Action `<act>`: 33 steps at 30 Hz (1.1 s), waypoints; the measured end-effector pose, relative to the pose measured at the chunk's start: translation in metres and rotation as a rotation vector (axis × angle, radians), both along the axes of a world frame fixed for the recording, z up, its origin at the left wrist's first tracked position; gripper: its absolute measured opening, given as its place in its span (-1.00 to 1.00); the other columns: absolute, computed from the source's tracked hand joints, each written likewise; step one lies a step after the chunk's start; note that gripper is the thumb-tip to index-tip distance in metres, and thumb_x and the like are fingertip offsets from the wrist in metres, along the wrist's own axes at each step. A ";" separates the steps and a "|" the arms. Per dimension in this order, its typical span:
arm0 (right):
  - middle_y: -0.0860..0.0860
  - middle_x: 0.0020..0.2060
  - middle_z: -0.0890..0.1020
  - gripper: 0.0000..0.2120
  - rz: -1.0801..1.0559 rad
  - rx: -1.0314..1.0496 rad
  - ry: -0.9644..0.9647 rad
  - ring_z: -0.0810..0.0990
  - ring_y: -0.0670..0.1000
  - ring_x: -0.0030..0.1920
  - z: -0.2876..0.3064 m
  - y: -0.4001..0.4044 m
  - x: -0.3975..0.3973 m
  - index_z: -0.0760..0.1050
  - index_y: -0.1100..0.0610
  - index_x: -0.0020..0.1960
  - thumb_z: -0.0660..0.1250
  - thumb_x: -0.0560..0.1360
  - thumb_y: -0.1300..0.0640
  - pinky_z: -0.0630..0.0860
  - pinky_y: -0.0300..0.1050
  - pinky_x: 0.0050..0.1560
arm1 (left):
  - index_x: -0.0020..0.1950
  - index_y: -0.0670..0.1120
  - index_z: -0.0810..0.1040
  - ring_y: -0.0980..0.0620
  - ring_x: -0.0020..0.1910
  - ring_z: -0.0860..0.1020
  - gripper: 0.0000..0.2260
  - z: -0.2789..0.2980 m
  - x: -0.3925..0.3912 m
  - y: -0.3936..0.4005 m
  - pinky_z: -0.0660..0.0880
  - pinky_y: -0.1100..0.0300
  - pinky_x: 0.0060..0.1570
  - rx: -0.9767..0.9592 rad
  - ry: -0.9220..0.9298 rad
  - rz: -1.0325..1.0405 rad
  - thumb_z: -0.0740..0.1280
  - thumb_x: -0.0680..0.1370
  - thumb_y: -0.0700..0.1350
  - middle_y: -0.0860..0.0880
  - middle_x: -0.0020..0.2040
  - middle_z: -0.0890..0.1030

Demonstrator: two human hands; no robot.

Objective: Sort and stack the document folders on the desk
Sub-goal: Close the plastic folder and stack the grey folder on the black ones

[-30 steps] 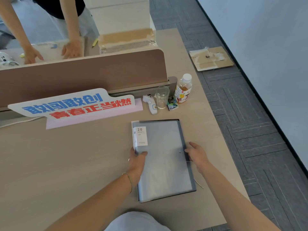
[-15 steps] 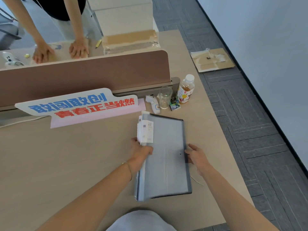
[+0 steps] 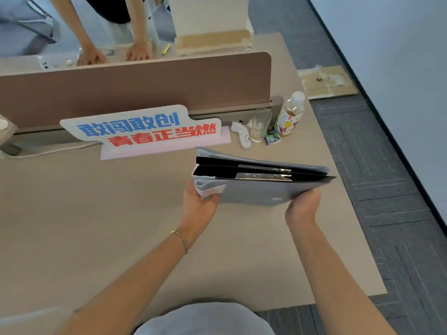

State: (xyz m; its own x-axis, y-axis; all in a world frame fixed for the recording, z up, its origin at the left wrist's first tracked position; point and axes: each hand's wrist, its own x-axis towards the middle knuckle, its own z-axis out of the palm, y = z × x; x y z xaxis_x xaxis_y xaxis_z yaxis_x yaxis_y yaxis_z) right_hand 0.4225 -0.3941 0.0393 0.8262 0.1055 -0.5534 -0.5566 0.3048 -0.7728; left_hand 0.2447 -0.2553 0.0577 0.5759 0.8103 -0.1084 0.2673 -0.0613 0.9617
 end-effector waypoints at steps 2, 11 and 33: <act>-0.11 -0.20 0.63 -0.63 0.014 -0.026 -0.022 0.57 -0.16 -0.17 -0.010 0.005 -0.009 0.54 0.03 -0.09 -0.01 0.65 0.23 0.50 -0.32 -0.13 | -0.12 -0.13 0.65 0.42 -0.22 0.58 -0.75 -0.007 -0.011 0.002 0.44 0.48 -0.21 0.001 0.026 0.026 0.34 0.45 -0.46 0.21 -0.22 0.62; -0.24 -0.42 0.66 -0.59 0.080 -0.006 -0.047 0.60 -0.27 -0.38 -0.007 0.019 -0.020 0.51 0.03 -0.15 -0.05 0.60 0.32 0.51 -0.36 -0.25 | 0.10 0.01 0.61 0.45 -0.11 0.58 -0.67 -0.014 -0.004 0.018 0.46 0.49 -0.17 -0.036 0.027 0.032 0.30 0.47 -0.36 0.21 -0.08 0.65; 0.12 0.00 0.61 -0.67 0.521 -0.562 -0.053 0.56 0.18 0.06 -0.015 0.134 -0.036 0.57 0.18 0.08 0.10 0.62 0.03 0.50 0.07 0.11 | -0.21 -0.12 0.50 -0.15 0.00 0.42 -0.75 -0.006 -0.005 0.145 0.37 0.19 -0.20 -0.701 0.440 0.175 0.22 0.13 -0.19 -0.14 -0.01 0.48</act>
